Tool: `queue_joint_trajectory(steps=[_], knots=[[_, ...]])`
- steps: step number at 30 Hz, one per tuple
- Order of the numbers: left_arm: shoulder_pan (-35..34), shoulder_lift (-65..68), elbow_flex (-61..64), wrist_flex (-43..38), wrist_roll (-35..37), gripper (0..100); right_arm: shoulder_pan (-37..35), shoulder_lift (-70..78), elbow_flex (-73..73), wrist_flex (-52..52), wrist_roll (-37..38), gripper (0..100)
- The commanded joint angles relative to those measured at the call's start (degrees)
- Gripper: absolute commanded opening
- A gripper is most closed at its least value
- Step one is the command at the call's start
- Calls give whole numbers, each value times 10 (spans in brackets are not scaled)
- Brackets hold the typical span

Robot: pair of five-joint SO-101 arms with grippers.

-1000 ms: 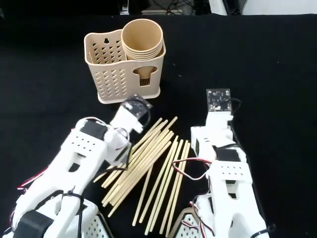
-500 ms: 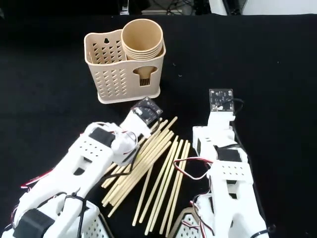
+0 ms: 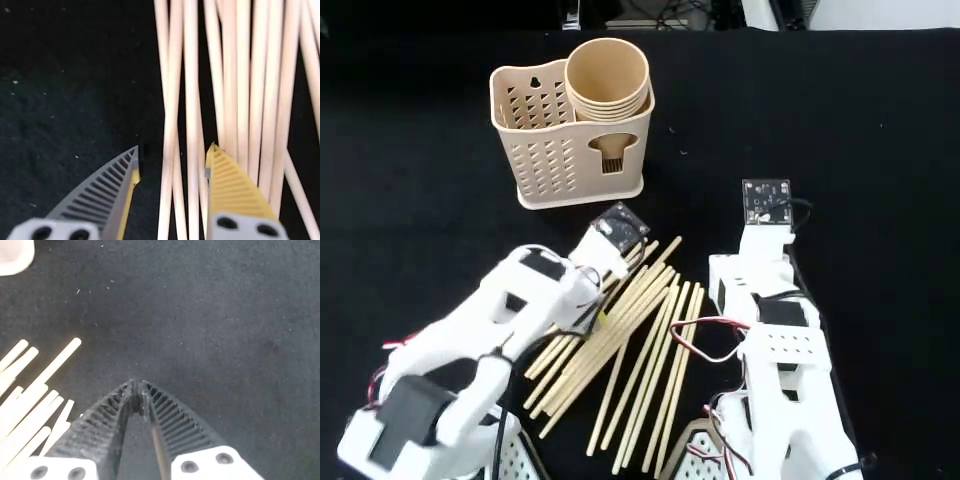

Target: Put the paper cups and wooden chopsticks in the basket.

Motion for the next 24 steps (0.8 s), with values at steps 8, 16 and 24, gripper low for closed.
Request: queue_joint_trajectory(steps=[8, 16, 24], knots=[[-11, 45, -48, 33, -1, 190, 4, -11, -1, -11, 6, 12], [-8, 37, -42, 57, -2, 112, 4, -10, -1, -11, 6, 12], [-12, -25, -38, 123, -41, 109, 4, -9, -1, -11, 6, 12]])
